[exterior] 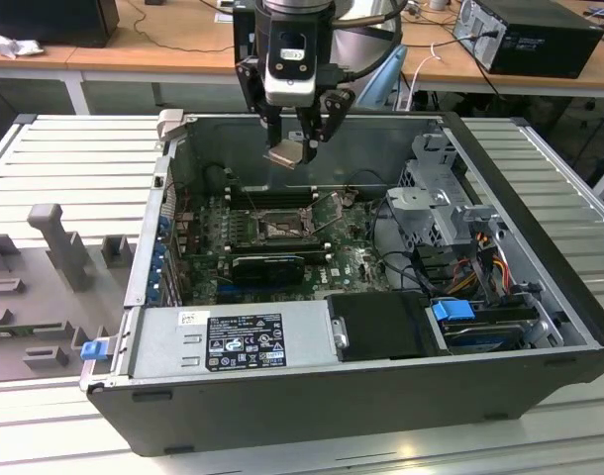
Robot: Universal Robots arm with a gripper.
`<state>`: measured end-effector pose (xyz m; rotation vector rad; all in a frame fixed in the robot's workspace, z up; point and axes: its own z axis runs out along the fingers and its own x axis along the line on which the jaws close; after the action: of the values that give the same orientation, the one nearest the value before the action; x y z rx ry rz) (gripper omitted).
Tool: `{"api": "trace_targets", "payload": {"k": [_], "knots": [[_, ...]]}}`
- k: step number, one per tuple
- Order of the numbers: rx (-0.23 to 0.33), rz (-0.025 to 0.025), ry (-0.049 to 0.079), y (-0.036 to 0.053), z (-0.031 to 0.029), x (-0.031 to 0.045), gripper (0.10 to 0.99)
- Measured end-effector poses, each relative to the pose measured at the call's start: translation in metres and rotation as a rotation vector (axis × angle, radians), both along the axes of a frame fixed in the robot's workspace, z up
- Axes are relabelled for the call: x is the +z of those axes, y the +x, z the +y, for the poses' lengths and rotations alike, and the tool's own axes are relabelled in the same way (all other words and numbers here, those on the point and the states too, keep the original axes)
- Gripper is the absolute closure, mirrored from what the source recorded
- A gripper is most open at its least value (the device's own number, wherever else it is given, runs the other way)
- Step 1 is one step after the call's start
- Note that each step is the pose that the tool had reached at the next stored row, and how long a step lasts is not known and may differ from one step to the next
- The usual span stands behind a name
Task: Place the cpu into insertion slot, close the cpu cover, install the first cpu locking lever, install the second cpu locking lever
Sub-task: 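Place the cpu into insertion slot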
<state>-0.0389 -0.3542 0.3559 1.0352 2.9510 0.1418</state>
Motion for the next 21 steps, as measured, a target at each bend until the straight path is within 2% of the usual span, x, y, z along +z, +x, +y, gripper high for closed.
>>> {"api": "trace_targets", "payload": {"k": [3, 8, 21], "knots": [[-0.024, 0.0000, 0.000, 0.0000, 0.0000, -0.0010, 0.557], [-0.054, 0.0000, 0.000, -0.0001, 0.0000, -0.0088, 0.557], [-0.056, -0.0001, 0.000, -0.0002, 0.0000, -0.0151, 0.557]]}}
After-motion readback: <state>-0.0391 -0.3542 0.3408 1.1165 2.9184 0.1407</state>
